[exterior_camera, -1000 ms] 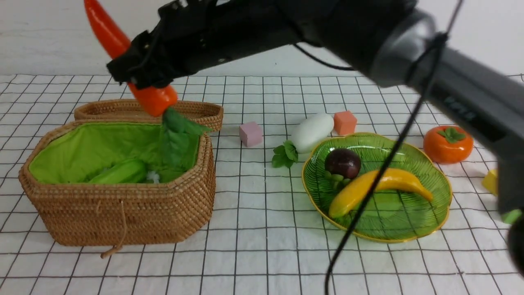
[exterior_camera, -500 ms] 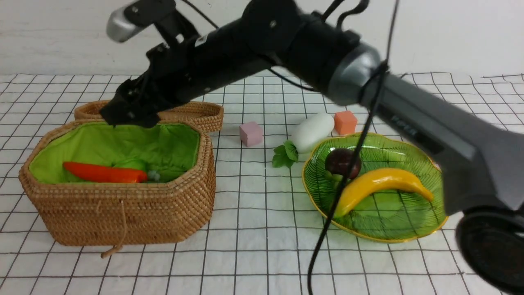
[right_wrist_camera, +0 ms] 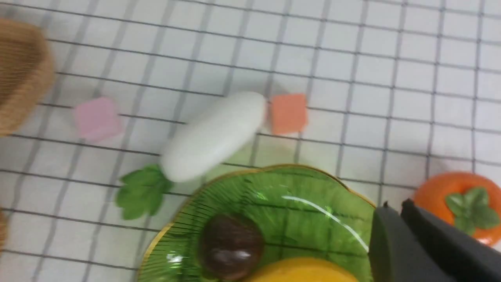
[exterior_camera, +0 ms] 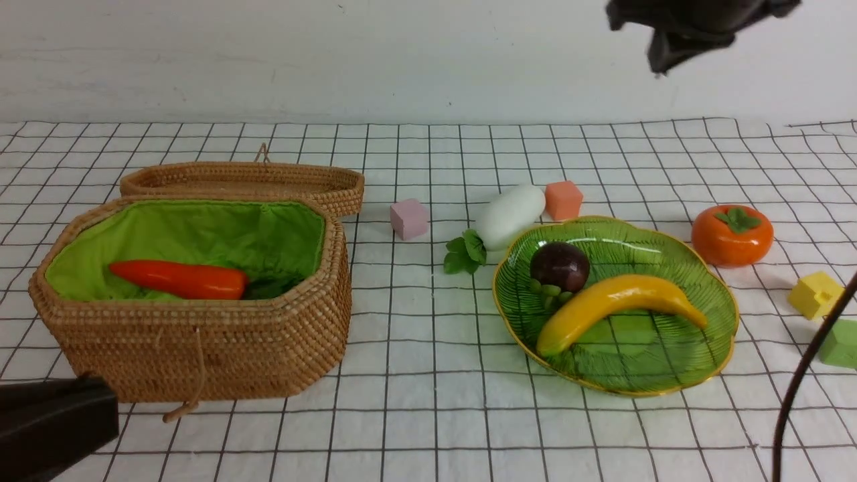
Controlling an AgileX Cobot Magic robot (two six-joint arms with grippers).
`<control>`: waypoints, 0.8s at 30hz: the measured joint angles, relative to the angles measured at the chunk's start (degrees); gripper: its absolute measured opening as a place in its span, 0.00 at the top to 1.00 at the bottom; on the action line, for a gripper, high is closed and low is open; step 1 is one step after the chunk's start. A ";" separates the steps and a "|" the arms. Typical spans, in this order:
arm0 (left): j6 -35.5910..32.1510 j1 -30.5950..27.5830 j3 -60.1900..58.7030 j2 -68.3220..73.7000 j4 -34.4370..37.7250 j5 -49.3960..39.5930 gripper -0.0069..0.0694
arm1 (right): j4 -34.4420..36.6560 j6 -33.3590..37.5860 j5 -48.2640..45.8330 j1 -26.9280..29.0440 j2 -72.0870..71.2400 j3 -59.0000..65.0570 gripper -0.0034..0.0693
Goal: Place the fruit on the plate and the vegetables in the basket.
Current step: Grab a tomato with your right arm and place it on the plate on the right.
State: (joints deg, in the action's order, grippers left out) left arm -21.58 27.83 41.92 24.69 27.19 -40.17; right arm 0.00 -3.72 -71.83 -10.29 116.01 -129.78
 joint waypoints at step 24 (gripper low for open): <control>-0.10 0.00 -0.85 0.00 0.55 -2.67 0.93 | 37.62 4.46 9.72 28.67 22.97 7.28 0.03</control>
State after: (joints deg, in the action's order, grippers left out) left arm -21.68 27.83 41.08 24.69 27.74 -42.84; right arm 37.62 0.75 -62.11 18.37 138.98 -122.49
